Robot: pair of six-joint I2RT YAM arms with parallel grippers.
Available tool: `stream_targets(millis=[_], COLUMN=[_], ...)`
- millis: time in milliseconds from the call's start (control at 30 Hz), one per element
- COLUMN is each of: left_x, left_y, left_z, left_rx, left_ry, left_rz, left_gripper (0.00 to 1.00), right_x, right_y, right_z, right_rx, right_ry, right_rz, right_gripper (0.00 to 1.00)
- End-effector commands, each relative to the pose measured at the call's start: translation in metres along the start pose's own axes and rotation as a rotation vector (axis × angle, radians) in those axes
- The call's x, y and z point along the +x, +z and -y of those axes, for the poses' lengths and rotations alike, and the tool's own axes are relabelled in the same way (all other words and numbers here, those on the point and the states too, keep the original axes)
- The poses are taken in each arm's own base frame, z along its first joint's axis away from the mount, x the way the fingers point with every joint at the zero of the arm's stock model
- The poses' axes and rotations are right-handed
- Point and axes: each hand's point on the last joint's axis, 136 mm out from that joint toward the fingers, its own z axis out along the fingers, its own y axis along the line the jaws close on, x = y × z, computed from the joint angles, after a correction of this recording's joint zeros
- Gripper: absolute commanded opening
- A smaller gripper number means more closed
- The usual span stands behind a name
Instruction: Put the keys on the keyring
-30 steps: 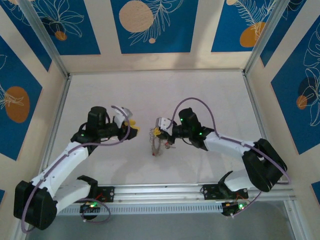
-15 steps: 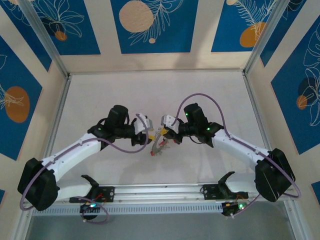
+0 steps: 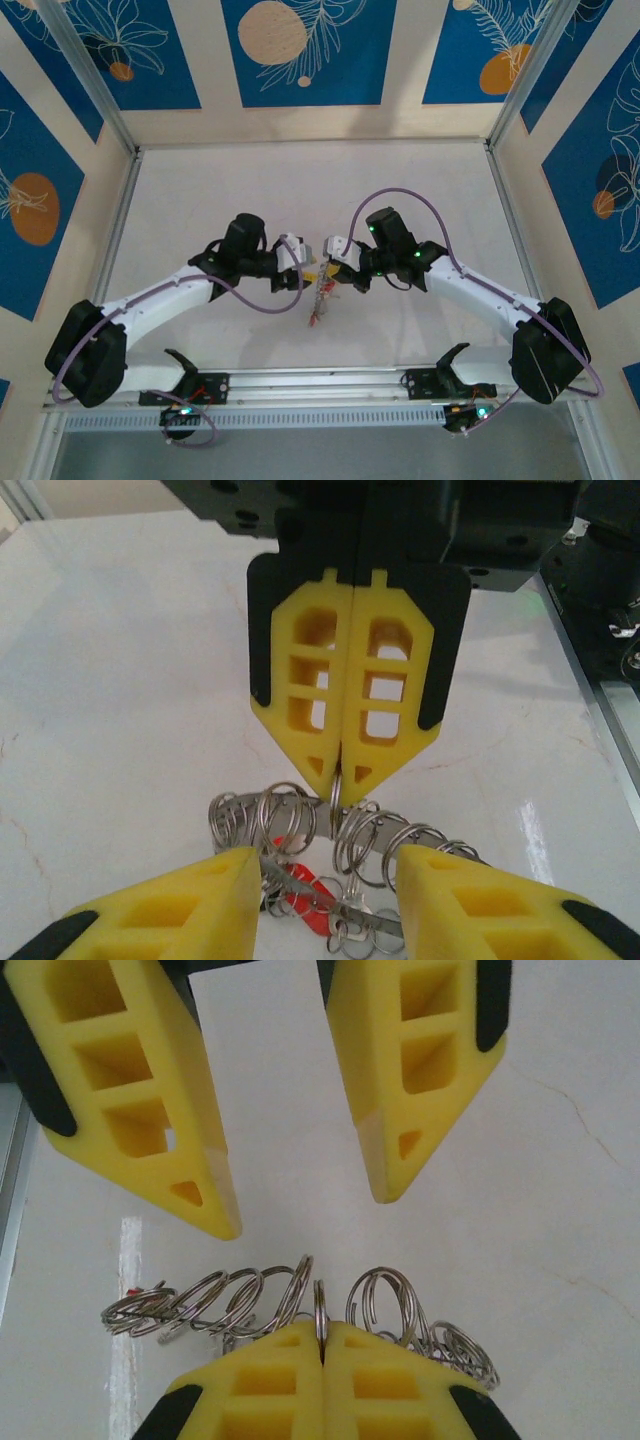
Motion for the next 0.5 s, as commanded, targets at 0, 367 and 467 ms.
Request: stream_targets(millis=[0,367,467], left_x=[-0.008,-0.003,-0.003], left_y=[0.008,0.016,0.014], left_z=[0.009,0.018,0.017], left_rx=[0.072,0.098,0.081], left_ry=[0.092,0.083,0.088], left_rz=[0.004,0.031,0.027], left_gripper=[0.37,0.35,0.38], right_x=[-0.009,0.004,0.009], right_y=[-0.007,-0.007,-0.007], right_z=[0.0,0.0,-0.001], right_rx=[0.001,0.018,0.02], right_ry=[-0.051,-0.139,-0.154], right_rz=[0.006,-0.079,-0.106], right_gripper=[0.0,0.0,0.0])
